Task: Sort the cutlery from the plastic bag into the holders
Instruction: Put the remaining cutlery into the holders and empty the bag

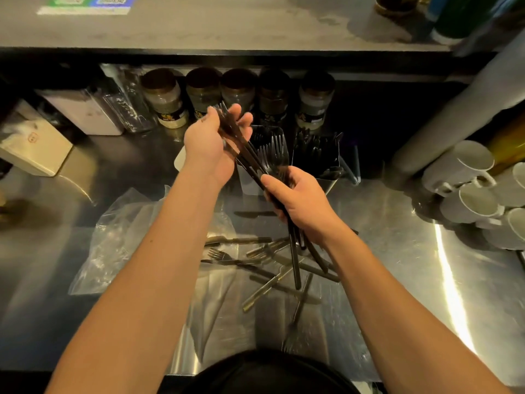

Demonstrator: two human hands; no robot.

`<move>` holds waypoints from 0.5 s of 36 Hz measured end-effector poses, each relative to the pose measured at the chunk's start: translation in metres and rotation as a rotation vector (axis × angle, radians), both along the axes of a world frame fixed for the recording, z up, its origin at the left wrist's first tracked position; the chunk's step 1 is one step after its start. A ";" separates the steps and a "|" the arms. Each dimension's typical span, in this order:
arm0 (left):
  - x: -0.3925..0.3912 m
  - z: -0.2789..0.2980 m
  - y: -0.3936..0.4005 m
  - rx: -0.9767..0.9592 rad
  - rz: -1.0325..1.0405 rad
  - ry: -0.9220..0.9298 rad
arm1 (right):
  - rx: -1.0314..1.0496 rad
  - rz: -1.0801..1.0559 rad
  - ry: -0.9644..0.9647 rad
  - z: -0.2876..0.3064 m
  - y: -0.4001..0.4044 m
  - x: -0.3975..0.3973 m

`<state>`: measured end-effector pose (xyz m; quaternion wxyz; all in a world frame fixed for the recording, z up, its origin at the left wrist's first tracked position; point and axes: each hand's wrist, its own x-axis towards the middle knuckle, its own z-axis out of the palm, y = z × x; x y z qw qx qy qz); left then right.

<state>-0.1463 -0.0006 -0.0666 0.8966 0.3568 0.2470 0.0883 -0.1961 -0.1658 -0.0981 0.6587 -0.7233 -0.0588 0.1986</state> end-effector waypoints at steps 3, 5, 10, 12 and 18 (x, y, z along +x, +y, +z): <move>0.007 0.016 0.008 -0.118 0.145 -0.154 | -0.030 0.006 -0.008 0.001 -0.005 0.004; 0.013 0.028 0.020 -0.095 0.262 -0.227 | -0.044 0.008 -0.014 -0.001 -0.012 0.005; 0.010 0.041 0.016 0.667 0.028 -0.042 | 0.134 0.025 0.104 0.002 -0.018 0.006; 0.000 0.033 -0.004 0.962 -0.362 0.078 | 0.210 0.009 0.135 0.005 -0.015 0.008; -0.015 -0.003 -0.021 1.135 -0.728 0.069 | 0.183 0.014 0.068 0.005 -0.015 0.014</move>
